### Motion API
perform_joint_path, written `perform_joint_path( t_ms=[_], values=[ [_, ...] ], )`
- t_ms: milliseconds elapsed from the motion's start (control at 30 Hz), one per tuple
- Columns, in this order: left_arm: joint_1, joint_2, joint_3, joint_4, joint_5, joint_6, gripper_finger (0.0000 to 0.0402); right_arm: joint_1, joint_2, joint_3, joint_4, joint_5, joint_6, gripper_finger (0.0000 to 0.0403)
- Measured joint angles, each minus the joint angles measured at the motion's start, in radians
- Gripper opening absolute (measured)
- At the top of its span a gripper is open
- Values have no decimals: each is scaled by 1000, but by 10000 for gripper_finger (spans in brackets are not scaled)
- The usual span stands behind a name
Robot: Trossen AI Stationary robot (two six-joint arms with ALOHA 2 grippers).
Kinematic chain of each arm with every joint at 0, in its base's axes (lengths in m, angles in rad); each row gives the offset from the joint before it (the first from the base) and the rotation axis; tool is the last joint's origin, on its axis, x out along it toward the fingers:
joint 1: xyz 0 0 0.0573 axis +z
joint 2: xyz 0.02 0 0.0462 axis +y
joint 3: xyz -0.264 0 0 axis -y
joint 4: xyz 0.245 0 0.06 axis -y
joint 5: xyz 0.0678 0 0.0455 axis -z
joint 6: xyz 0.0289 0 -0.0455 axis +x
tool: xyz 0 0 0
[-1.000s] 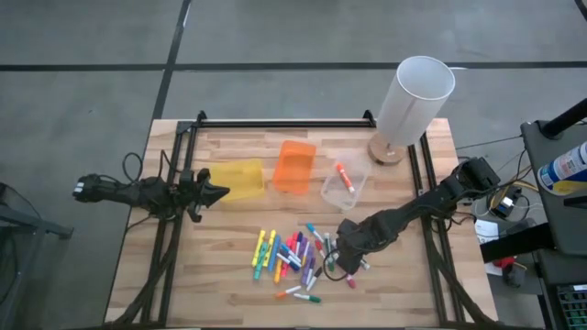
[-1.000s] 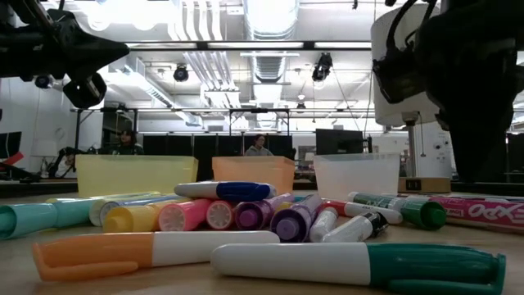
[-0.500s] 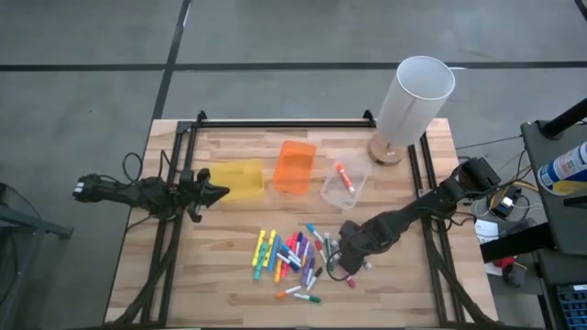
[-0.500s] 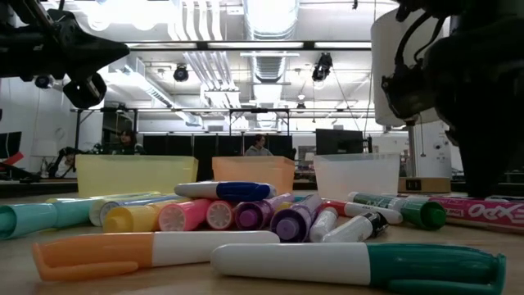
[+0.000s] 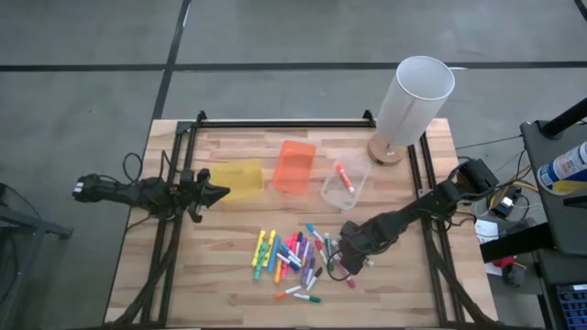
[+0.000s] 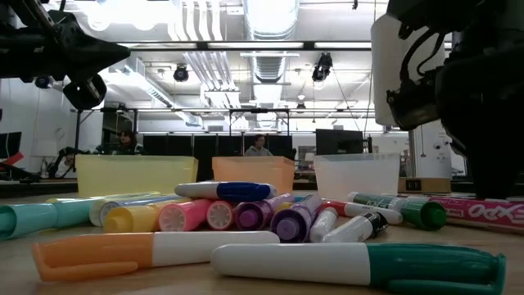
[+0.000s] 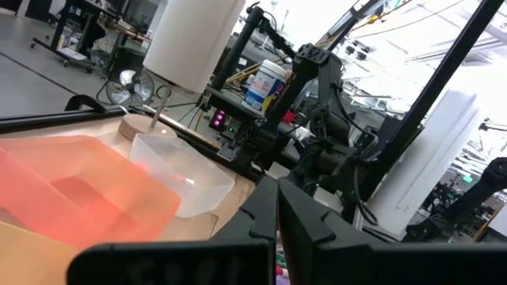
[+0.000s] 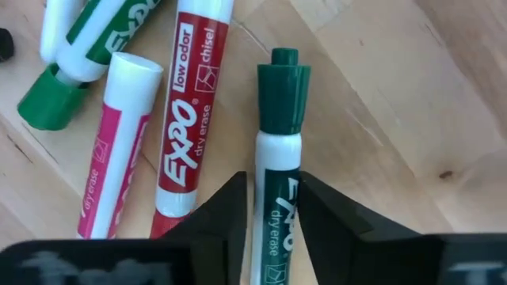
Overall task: Pick & Place Markers
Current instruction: Put the dark green marker pen into the transparent bin
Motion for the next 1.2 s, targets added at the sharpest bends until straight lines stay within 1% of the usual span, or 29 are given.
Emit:
perform_joint_path(
  t_ms=[167, 233, 300, 467, 667, 867, 1000, 1200],
  values=[
    [0, 1, 0, -2, -7, 1, 9, -21, -4, 29, -42, -11, -52, 49],
    [0, 1, 0, -2, -7, 1, 9, -33, -4, 48, -80, -16, -73, 49],
    [0, 2, 0, -2, -7, 1, 9, -49, -2, 78, -159, -12, -103, 49],
    [0, 2, 0, -2, -7, -1, 9, -94, -5, 191, -335, 3, -204, 49],
    [0, 2, 0, -2, -7, -2, 9, -147, -7, 342, -495, 95, -334, 49],
    [0, 2, 0, -7, -7, -3, 9, -215, -8, 475, -610, 191, -436, 49],
    [0, 2, 0, -17, -7, -3, 9, -270, -9, 528, -655, 244, -498, 49],
    [0, 2, 0, -18, -7, -6, 9, -373, -9, 557, -670, 262, -597, 49]
  ],
)
